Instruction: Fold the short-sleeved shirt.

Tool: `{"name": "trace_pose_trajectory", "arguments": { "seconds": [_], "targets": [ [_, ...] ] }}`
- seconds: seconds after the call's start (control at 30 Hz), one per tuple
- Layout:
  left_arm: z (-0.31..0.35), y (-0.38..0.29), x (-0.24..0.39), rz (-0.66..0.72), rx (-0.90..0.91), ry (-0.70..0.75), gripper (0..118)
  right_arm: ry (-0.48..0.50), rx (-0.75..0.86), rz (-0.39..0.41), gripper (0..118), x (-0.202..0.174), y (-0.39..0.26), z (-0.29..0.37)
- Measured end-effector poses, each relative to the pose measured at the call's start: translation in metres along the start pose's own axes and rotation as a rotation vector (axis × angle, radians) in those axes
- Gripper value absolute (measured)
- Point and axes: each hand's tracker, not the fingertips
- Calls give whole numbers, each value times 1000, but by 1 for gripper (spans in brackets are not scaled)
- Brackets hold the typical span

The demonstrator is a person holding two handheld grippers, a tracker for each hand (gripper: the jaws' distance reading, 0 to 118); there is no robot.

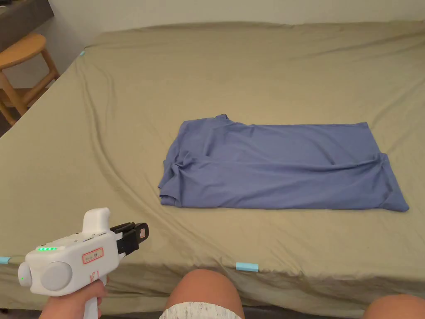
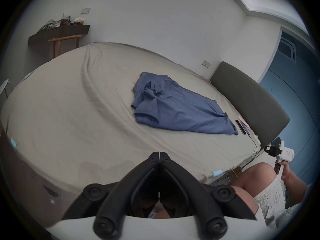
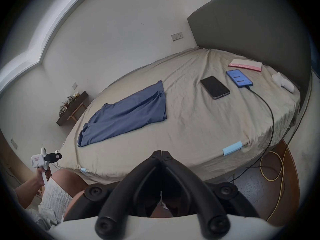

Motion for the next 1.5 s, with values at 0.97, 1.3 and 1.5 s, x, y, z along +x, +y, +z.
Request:
{"name": "trace_pose_trajectory", "arguments": {
  "seconds": [0.97,1.3,1.5],
  "targets": [
    [-184,76,-13,-85,-218,137,102,-73,-74,17,0,19,67,-70],
    [-190,100,-11,-141,-272,180,3,19,-98,81,0,-2,87,-101],
    [-177,104,0,-169,-269,152,3,36,-148,158,0,-13,102,-134]
  ]
}}
